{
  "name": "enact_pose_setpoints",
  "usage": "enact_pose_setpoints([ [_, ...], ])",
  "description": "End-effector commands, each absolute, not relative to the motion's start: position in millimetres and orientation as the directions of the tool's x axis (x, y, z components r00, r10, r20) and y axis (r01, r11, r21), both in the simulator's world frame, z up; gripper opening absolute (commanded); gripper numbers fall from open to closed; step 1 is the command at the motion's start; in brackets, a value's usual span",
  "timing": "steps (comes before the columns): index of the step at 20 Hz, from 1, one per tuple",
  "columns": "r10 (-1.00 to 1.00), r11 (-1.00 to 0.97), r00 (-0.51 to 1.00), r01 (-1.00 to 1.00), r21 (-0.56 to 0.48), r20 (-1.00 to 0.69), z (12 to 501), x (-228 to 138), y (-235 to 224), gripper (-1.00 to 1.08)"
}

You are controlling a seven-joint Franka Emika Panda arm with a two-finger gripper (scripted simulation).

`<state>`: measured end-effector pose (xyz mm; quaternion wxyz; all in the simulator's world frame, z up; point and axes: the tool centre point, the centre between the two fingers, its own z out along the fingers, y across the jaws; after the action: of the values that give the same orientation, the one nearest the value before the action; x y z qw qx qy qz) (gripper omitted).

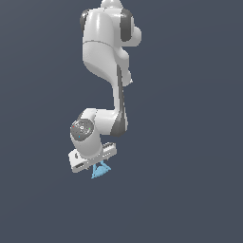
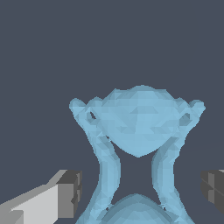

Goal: Pick up the object and move it to a goal position.

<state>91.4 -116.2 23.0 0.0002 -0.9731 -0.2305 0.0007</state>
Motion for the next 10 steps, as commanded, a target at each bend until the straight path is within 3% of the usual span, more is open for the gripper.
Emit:
enact_pose_setpoints([
  [1,0.449,-0.894,0.894,0.449,0.000,0.000,15.9,91.9,-116.5,1.00],
  [5,0.449,-0.894,0.894,0.449,0.000,0.000,15.7,93.2,-116.7,1.00],
  [6,0.449,-0.894,0.894,0.449,0.000,0.000,15.7,93.2,-116.7,-1.00],
  [10,0.449,-0.894,0.894,0.449,0.000,0.000,15.7,93.2,-116.7,-1.00],
])
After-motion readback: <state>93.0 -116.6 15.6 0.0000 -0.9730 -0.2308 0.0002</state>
